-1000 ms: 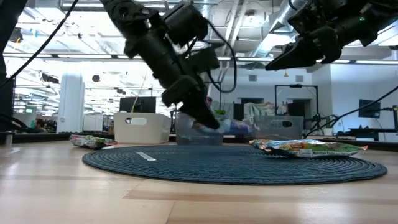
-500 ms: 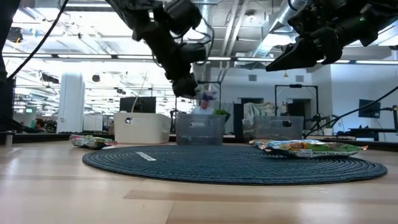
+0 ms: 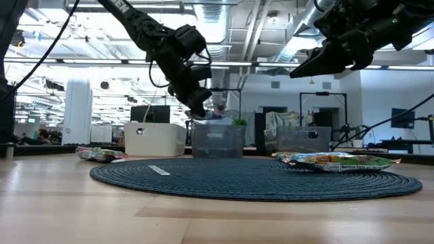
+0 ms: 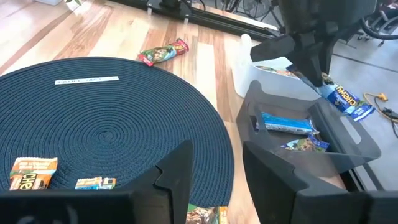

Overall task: Pick and place Granola Bars by type
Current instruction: Put the blue granola bar into the left black bin, then put the orange granola bar into the white bin

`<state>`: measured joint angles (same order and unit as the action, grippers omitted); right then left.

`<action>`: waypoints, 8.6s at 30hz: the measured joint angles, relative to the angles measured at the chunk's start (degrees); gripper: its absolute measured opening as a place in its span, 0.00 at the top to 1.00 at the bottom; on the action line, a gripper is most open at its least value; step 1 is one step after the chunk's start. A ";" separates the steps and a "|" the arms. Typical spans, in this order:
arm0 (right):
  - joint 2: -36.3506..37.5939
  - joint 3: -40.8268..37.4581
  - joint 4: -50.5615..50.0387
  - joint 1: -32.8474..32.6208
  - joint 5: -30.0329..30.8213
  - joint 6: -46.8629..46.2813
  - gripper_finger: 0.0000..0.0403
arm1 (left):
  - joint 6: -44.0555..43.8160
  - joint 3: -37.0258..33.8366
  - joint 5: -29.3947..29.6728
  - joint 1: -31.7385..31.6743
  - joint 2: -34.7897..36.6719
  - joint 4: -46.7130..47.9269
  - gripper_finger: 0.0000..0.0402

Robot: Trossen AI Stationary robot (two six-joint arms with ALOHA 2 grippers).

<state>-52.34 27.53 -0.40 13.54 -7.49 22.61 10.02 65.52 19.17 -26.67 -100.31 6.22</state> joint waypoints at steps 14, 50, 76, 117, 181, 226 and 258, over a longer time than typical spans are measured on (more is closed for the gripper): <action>-6.22 0.00 2.60 0.09 -0.01 0.34 0.67 | 1.19 0.00 -4.43 0.44 -0.02 -2.70 0.50; -1.94 0.35 -9.57 0.11 27.12 -5.71 0.67 | 29.79 23.23 -30.40 17.89 -23.31 1.34 0.44; -1.60 0.46 -10.67 0.09 27.02 -6.10 0.67 | 43.70 35.17 -34.16 18.64 -33.02 15.49 0.44; -1.63 0.35 -10.21 0.09 26.84 -6.14 0.67 | 36.76 36.81 -25.81 17.29 -32.79 18.10 0.97; -1.65 0.31 -10.50 0.09 23.96 -6.65 0.67 | 33.90 25.28 -23.10 20.88 -16.15 31.92 0.85; -3.26 0.35 -9.39 0.53 23.86 -7.06 0.67 | 26.86 20.50 -31.16 15.08 -24.26 19.17 0.58; -3.25 0.35 -9.65 0.53 23.85 -7.07 0.67 | 28.40 20.07 -22.90 18.64 -19.31 22.93 0.76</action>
<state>-55.59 27.88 -10.05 14.07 16.36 15.54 38.42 85.59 -3.73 -8.03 -119.62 29.15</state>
